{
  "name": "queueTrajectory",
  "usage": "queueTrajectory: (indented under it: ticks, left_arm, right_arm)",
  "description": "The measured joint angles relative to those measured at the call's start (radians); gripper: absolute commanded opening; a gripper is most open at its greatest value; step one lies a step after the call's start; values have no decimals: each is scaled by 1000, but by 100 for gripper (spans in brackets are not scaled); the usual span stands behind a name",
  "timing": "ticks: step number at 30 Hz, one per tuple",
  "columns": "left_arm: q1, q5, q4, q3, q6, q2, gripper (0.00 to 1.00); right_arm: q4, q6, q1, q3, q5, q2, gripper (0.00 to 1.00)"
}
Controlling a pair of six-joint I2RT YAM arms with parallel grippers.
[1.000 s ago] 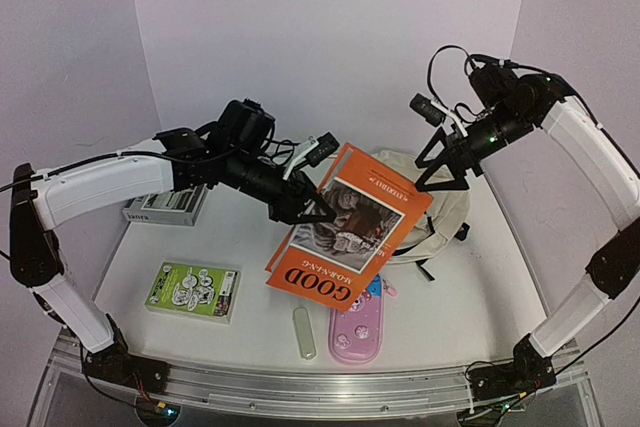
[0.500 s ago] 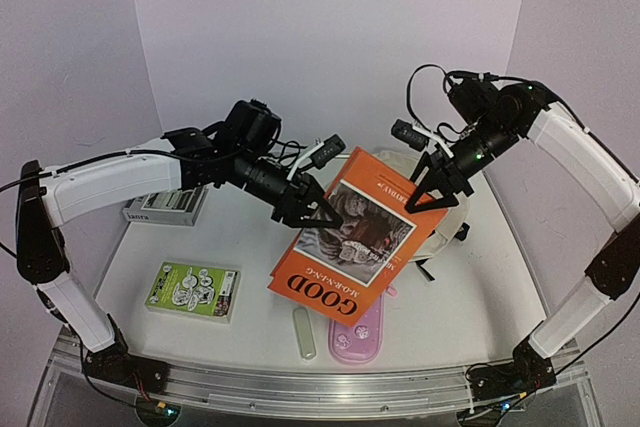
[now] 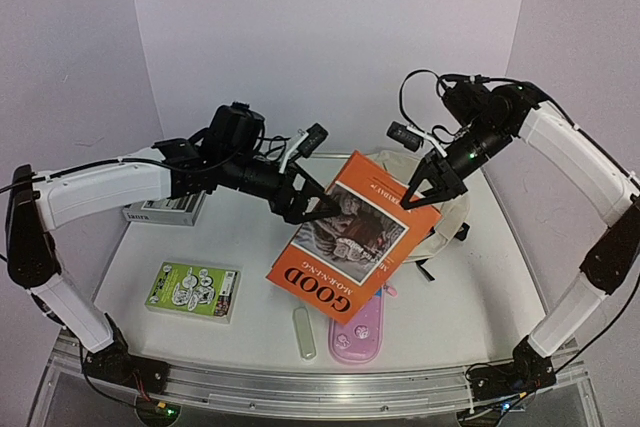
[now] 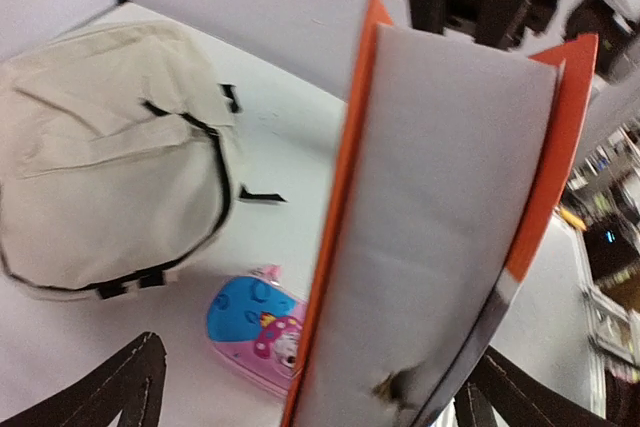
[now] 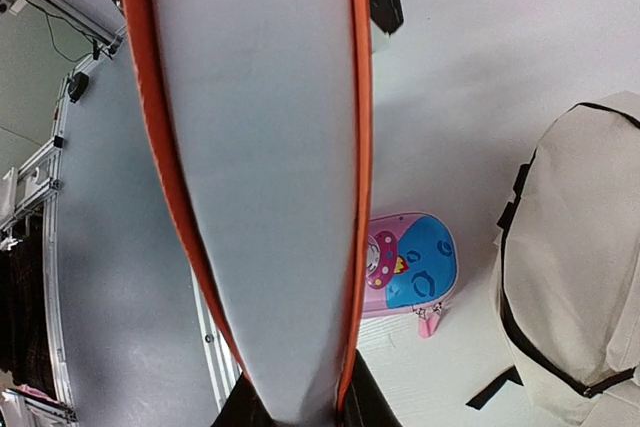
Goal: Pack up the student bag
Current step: Pick up the book from the center of the board.
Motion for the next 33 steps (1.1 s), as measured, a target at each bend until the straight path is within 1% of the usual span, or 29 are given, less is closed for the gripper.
queueTrajectory:
  ticks: [2,6,7,10,13,16,21,24,27,31,33]
  left_arm:
    - [25,-101,46,-59,-49,-51,100]
    - [92,-292,112,-138,-156,-179,100]
    - [107,-323,118,-143,-180,-203,100]
    - [143,-387,149,-146,-246,-260,100]
    - [157,-400,181,-160,-314,-283,100]
    - [163,-371,216,-192,-386,-277,100]
    - [200,-213,359,-270,-521,-224,100]
    - [254,-115,477,-322,-615,-190,100]
    - [302,-58,552,-353,-681,-168,100]
    - [312,23,651,-354,-736,-135,98]
    - [310,63,698,-354,-759,-114,96]
  right_arm:
    - [1,29,-29,22,-24,24,11]
    - [29,128,-158,95,-109,78,10]
    - [49,171,-204,124,-137,95,10]
    - [129,285,-279,159,-185,121,10]
    - [248,442,-308,155,-210,127,10]
    - [380,595,-302,141,-235,127,10]
    - [547,793,-300,104,-276,127,10]
    - [611,863,-300,79,-293,127,10]
    - [660,913,-300,51,-311,123,10]
    - [738,987,-300,-13,-340,100,11]
    - [809,1047,-300,-58,-360,82,11]
